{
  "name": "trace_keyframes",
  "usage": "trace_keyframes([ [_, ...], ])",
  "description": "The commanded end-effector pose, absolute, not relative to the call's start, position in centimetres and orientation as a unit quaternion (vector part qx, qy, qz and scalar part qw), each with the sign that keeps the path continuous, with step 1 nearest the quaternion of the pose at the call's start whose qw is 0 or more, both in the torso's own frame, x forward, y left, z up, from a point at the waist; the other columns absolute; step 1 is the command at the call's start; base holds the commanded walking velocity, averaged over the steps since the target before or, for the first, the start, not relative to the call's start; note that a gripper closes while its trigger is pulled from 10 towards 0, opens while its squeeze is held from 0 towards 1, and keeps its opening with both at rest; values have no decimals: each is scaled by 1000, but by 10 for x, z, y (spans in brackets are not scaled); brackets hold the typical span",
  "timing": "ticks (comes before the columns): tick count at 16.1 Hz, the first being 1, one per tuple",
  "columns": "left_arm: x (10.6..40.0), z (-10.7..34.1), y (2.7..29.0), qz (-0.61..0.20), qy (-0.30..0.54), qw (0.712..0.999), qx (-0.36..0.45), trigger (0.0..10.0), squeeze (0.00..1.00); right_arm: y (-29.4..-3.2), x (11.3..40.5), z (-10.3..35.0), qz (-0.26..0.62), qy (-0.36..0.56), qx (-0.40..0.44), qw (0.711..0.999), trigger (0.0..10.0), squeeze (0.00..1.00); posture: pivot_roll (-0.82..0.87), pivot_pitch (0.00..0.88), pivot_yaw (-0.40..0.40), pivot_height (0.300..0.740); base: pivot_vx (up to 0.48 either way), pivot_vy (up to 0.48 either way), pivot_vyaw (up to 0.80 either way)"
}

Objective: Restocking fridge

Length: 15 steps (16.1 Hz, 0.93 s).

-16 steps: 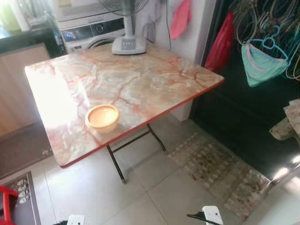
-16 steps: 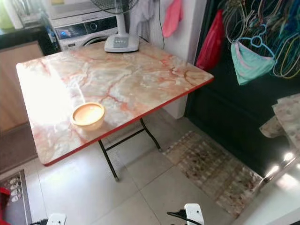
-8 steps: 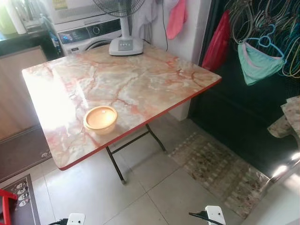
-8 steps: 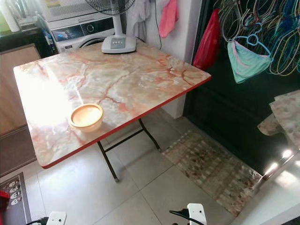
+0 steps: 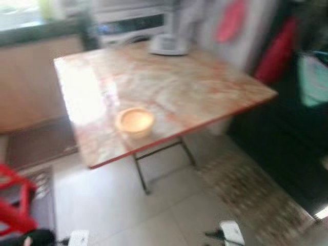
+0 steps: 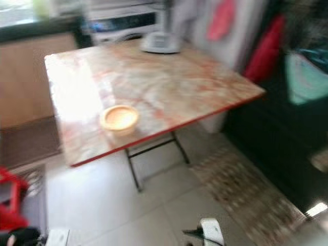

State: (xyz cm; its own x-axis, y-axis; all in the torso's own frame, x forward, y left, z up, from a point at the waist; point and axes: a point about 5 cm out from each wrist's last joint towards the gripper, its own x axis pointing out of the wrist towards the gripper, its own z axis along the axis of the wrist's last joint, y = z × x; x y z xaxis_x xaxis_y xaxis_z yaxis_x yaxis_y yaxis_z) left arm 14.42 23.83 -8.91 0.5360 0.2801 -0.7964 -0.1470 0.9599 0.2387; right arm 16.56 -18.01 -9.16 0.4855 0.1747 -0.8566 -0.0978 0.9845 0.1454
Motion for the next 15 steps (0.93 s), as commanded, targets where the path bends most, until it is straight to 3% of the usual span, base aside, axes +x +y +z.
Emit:
trace_keyframes([
  [1, 142, -90, 236, 124, 466, 873, 72, 10000, 0, -184, 156, -95, 75, 512, 39, 855, 10000, 0, 71, 0, 6, 740, 0, 0, 494],
  [5, 142, -89, 235, 140, 445, 882, 72, 10000, 0, -185, 152, -97, 73, 520, 43, 850, 10000, 0, 76, 0, -5, 740, 0, 0, 244],
  [8, 181, -63, 254, 160, 358, 916, 82, 10000, 0, -186, 151, -97, 74, 519, 42, 851, 10000, 0, 77, 0, -7, 740, 0, 0, 0],
  [9, 207, -41, 253, 160, 266, 944, 109, 10000, 0, -187, 150, -97, 77, 520, 39, 850, 10000, 0, 80, 0, -11, 740, 0, 0, 0],
  [10, 217, -32, 250, 161, 228, 954, 114, 10000, 0, -188, 150, -97, 78, 521, 38, 849, 10000, 0, 81, 0, -12, 740, 0, 0, 0],
  [13, 230, -9, 247, 162, 137, 969, 126, 10000, 0, -189, 149, -97, 84, 524, 33, 847, 10000, 0, 92, 0, -11, 740, 0, 0, 0],
  [15, 225, -7, 244, 161, 120, 972, 124, 10000, 0, -190, 148, -97, 88, 525, 29, 846, 10000, 0, 88, 0, -12, 740, 0, 0, 0],
])
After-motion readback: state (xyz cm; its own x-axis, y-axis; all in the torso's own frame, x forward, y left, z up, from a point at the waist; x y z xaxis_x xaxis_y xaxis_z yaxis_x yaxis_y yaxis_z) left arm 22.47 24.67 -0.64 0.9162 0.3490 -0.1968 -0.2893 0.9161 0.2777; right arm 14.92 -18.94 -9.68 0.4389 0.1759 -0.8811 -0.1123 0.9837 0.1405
